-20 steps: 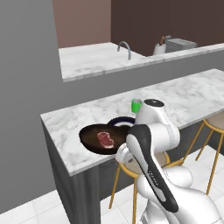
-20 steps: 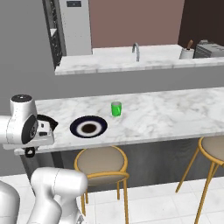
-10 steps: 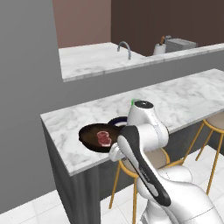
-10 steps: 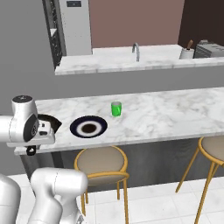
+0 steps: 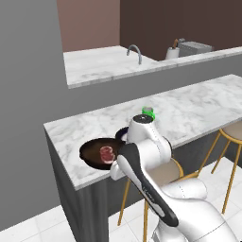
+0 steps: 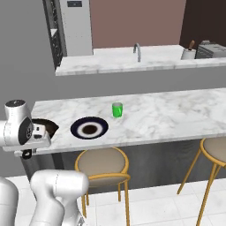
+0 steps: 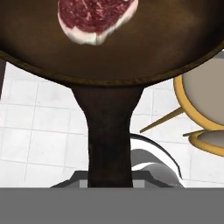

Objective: Pick up the pan with the steak in it and place it on the dining table. Then place the steak on the plate.

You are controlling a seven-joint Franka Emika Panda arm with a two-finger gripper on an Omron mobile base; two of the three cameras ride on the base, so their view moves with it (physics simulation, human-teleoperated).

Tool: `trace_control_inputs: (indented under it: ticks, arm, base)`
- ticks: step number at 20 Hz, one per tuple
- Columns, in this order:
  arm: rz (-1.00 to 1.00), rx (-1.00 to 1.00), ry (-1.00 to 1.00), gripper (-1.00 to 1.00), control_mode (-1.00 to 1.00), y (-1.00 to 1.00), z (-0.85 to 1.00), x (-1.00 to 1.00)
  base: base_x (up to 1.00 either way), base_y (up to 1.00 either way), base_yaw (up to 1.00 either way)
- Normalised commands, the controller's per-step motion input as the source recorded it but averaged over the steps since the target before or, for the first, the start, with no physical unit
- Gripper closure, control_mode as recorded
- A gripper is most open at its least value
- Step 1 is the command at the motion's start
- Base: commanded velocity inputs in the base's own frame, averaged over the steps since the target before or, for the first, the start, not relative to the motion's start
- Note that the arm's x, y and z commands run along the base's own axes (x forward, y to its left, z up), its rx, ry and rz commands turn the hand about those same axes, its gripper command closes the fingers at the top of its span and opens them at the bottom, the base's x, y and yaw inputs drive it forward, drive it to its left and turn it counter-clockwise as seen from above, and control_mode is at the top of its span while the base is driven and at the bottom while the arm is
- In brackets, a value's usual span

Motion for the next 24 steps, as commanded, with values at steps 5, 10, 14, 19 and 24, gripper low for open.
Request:
trace_control_inputs:
  ticks: [5, 10, 14, 19, 24]
  arm:
    - [-0.03, -0.08, -0.05, 1.0, -1.0, 0.23, -0.16, 0.0]
    - [0.0, -0.01, 0.0, 1.0, -1.0, 0.02, -0.02, 0.0]
    - [0.0, 0.0, 0.0, 1.0, -1.0, 0.0, -0.01, 0.04]
    - [0.0, 0.0, 0.0, 1.0, -1.0, 0.0, -0.11, 0.19]
    - [-0.01, 0.0, 0.0, 1.0, -1.0, 0.03, -0.22, 0.25]
  base:
    - [0.0, 0.0, 0.0]
    - [0.0, 0.0, 0.0]
    - [0.0, 0.0, 0.0]
    - [0.0, 0.0, 0.0]
    - [0.0, 0.0, 0.0]
